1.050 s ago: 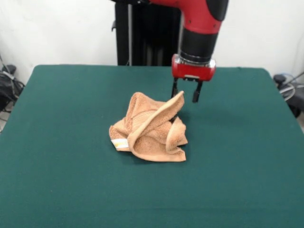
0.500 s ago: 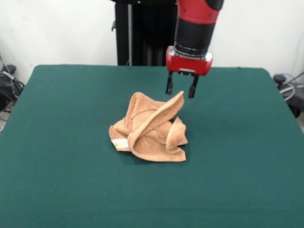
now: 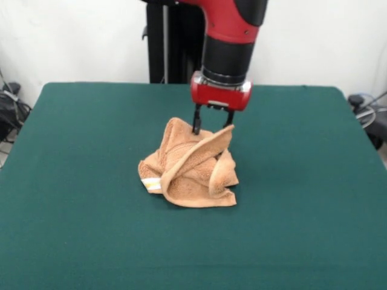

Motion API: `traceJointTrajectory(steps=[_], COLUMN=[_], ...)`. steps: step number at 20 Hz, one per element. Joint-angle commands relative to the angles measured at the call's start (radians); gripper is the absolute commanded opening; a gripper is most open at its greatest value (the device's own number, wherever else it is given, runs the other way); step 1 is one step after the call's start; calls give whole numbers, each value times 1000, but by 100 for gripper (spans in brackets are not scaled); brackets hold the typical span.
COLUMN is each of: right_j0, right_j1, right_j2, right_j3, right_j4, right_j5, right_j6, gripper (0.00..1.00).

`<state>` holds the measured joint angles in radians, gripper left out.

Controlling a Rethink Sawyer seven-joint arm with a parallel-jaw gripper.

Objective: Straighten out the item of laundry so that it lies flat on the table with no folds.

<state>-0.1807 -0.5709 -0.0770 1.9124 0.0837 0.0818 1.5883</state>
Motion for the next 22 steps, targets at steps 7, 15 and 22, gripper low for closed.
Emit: traceJointTrajectory(steps=[7,15,22], right_j0=[-38,-20,-39], right_j1=[106,65,58], right_j2=[70,59,92], right_j3=[-103,-91,-91], right_j4=[-29,-21,-63], right_j5=[-29,14,11], right_j6=[130,129,101], gripper=[100,100,0])
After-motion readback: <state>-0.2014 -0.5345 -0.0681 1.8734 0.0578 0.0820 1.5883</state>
